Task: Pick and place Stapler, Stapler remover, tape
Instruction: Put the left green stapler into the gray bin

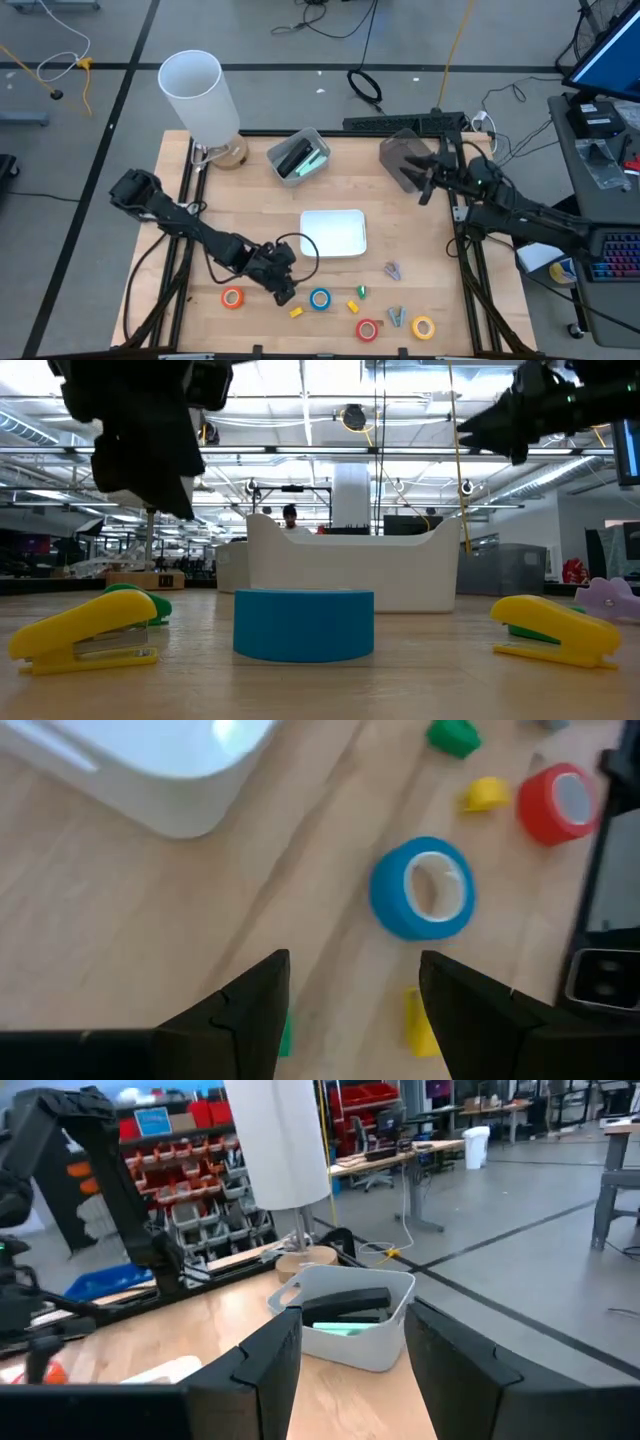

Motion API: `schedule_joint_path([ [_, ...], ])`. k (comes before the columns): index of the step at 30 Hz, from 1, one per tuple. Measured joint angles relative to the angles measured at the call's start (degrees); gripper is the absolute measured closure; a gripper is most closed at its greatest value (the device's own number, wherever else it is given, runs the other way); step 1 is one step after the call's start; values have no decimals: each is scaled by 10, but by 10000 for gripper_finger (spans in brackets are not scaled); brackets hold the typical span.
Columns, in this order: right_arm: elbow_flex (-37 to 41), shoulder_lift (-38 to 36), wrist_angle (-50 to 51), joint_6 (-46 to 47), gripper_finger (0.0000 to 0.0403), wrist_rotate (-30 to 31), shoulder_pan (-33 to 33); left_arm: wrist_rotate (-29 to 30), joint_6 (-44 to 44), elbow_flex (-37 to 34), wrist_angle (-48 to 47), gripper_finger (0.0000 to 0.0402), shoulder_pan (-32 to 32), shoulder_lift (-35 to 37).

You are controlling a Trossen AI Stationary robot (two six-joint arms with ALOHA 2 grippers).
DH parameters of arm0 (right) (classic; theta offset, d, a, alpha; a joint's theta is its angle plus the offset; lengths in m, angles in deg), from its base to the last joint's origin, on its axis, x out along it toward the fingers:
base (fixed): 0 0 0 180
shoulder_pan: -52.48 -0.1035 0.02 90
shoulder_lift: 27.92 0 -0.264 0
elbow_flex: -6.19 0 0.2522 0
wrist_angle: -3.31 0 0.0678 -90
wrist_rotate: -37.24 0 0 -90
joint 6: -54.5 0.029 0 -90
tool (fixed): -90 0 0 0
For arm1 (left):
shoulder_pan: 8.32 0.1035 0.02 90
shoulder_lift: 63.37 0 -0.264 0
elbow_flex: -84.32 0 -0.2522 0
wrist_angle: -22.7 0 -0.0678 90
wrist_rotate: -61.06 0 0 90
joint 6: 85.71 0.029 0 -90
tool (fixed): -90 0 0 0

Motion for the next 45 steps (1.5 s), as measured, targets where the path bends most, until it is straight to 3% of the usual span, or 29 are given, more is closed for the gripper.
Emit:
schedule_joint_path([
  [10, 133, -46, -191, 47, 232, 10, 0, 6, -3, 8, -61, 179, -9, 0],
  [17, 154, -51, -198, 70, 232, 9, 0, 2, 16, 8, -76, 179, -1, -13],
  [25, 154, -51, -198, 69, 232, 9, 0, -59, -22, 8, -94, 179, 1, -64],
  [36, 154, -51, -198, 69, 232, 9, 0, -34, -47, 8, -97, 179, 2, -73],
  [45, 154, -51, -198, 69, 232, 9, 0, -27, 3, 8, -98, 179, 2, -73],
])
